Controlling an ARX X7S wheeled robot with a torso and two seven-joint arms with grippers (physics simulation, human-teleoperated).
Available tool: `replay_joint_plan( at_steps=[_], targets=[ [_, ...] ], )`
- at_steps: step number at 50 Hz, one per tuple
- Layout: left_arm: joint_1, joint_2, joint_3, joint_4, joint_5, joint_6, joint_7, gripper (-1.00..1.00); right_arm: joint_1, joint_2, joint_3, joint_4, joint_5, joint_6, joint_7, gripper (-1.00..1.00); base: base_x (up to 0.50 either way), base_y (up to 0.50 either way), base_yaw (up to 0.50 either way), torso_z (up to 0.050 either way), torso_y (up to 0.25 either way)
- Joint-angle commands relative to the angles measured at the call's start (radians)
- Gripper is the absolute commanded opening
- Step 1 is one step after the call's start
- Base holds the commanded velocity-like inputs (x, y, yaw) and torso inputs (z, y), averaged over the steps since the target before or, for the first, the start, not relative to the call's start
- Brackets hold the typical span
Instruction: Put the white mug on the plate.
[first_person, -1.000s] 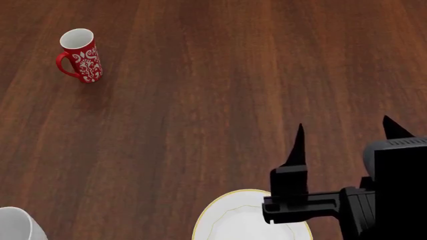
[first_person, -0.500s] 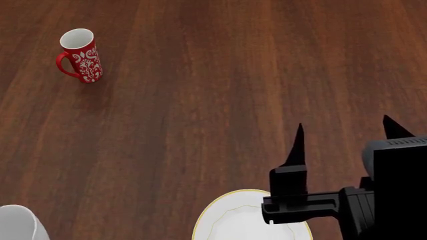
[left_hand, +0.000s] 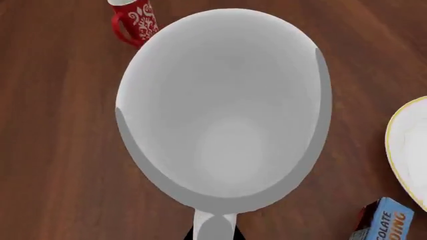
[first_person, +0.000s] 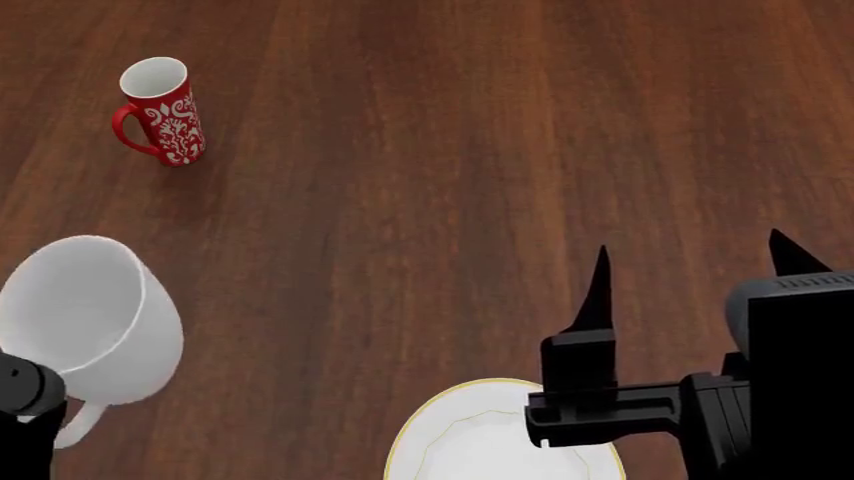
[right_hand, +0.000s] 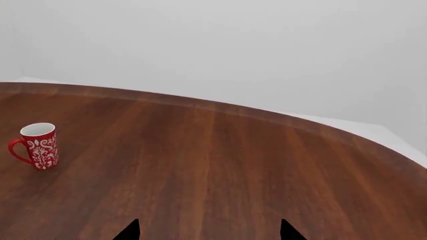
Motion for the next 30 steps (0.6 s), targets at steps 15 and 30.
replay_joint_plan(
  at_steps=[15, 30],
  targets=[
    [-0.594, 0.114, 0.399, -0.265, -0.222, -0.143, 0.015, -1.00, 0.000, 0.001, -0.020, 0.020, -0.035, -0.023, -0.037, 1.00, 0.00, 0.00, 0.00, 0.000, 0.000],
    [-0.732, 0.242, 0.802, -0.319, 0.048, -0.078, 0.309, -1.00, -0.002, 0.005, -0.020, 0.012, -0.022, -0.034, -0.033, 1.00, 0.00, 0.00, 0.00, 0.000, 0.000]
  ],
)
